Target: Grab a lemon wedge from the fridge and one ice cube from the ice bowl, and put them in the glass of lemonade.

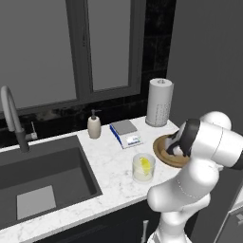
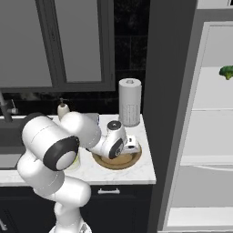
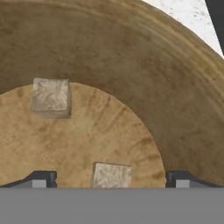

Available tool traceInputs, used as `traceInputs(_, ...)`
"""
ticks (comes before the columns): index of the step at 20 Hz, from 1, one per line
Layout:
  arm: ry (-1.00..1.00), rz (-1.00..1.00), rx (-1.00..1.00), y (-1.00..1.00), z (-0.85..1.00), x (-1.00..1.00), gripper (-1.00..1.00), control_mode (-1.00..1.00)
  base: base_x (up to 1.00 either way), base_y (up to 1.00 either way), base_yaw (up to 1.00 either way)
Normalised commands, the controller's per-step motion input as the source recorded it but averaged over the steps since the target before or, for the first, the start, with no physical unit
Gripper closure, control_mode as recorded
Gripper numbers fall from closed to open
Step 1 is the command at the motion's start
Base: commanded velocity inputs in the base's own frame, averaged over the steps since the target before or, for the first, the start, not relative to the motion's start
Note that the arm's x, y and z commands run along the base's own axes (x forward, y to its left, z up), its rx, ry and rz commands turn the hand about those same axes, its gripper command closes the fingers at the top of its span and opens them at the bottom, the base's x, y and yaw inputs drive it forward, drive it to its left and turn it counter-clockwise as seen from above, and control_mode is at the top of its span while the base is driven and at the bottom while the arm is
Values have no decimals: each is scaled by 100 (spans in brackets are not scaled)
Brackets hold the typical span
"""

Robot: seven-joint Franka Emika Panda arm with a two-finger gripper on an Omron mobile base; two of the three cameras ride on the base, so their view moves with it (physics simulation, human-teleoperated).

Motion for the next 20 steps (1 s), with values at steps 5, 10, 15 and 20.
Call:
traceInputs(5, -5, 0, 0, 0, -4, 6, -100, -100, 0, 0, 0)
traceInputs(10, -4, 0, 0, 0, -11, -14, -100, -100, 0, 0, 0)
traceInputs(15, -1, 0, 0, 0, -12, 0, -100, -100, 0, 0, 0)
traceInputs(20, 0, 0, 0, 0, -16, -8, -100, -100, 0, 0, 0)
